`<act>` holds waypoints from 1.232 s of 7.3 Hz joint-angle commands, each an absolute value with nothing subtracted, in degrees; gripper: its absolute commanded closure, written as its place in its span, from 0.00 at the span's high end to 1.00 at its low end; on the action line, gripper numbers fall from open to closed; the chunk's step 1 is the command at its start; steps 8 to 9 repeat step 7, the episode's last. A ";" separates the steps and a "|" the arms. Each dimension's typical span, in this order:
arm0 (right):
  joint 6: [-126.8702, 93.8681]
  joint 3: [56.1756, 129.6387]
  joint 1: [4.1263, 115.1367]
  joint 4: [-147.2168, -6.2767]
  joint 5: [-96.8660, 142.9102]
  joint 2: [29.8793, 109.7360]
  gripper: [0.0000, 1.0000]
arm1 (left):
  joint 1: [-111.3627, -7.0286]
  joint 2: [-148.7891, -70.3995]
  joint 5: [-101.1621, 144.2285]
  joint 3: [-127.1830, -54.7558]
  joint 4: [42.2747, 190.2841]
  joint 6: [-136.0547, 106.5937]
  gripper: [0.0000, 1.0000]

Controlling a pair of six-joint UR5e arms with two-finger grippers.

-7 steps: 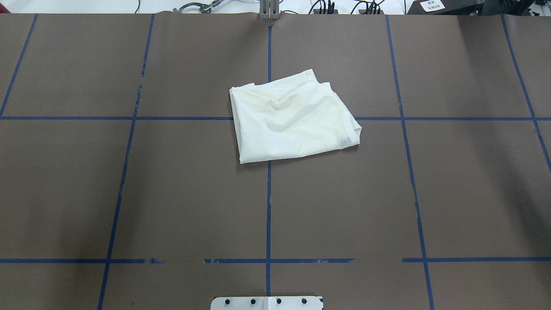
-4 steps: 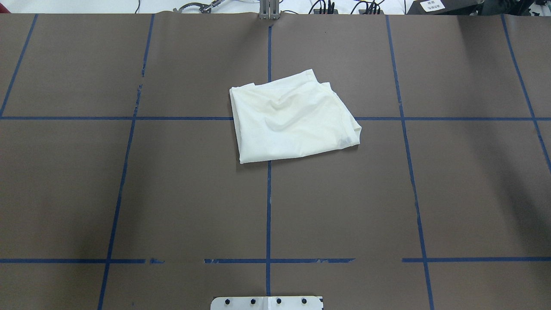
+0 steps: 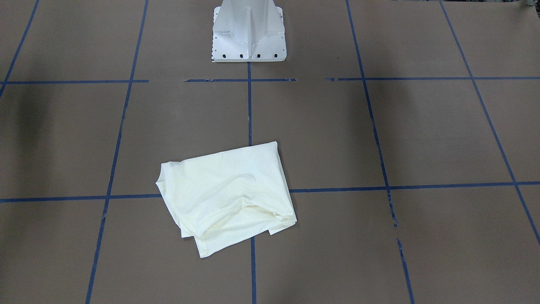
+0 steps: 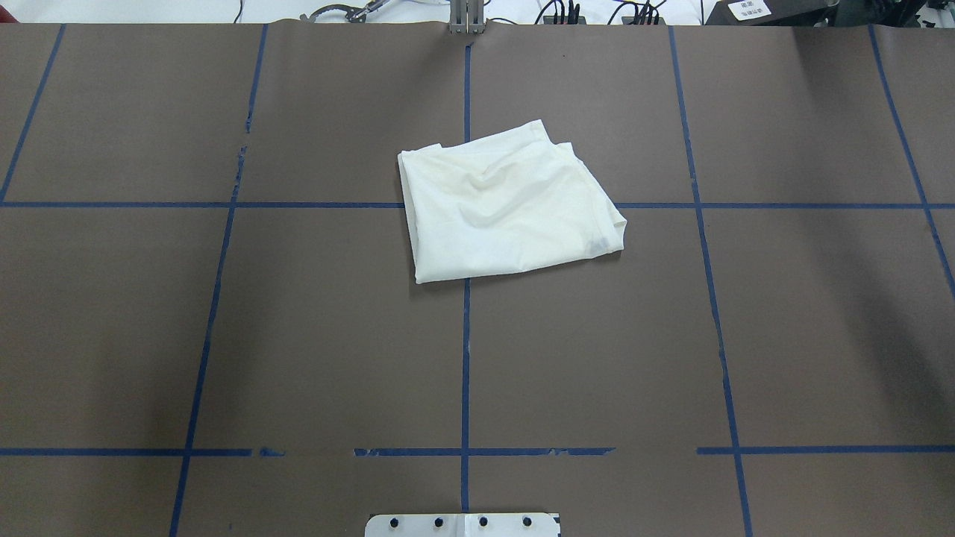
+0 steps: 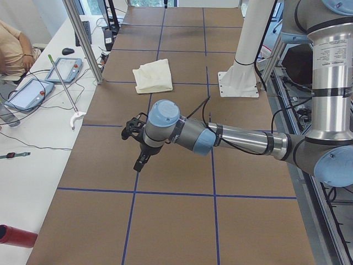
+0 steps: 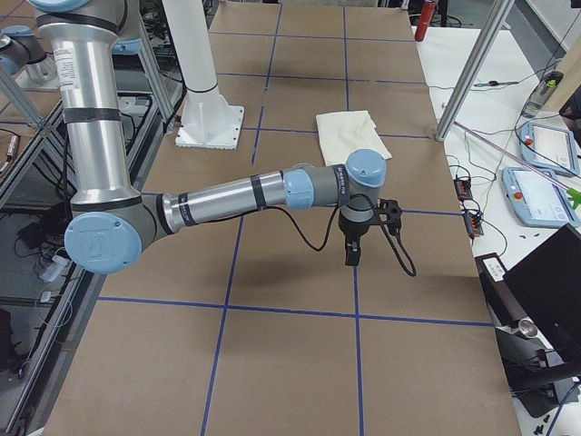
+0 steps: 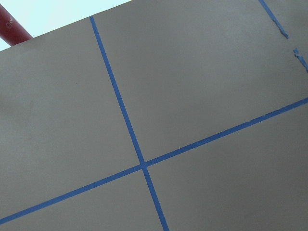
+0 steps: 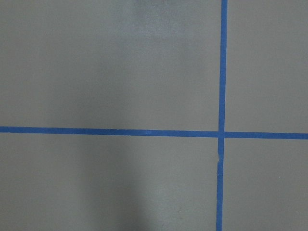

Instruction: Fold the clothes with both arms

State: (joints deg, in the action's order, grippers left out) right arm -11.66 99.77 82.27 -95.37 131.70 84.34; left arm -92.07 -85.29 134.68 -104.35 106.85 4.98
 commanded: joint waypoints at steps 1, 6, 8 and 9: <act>-11.78 99.32 82.27 -95.45 131.66 84.37 1.00 | -92.11 -85.61 134.65 -104.85 106.87 5.10 1.00; -11.60 101.68 82.44 -95.45 131.48 86.48 1.00 | -92.11 -82.10 134.91 -107.15 106.79 5.19 1.00; -11.69 100.91 82.44 -95.45 131.40 86.48 1.00 | -92.11 -82.18 134.91 -106.96 106.70 5.10 1.00; -11.69 100.91 82.44 -95.45 131.40 86.48 1.00 | -92.11 -82.18 134.91 -106.96 106.70 5.10 1.00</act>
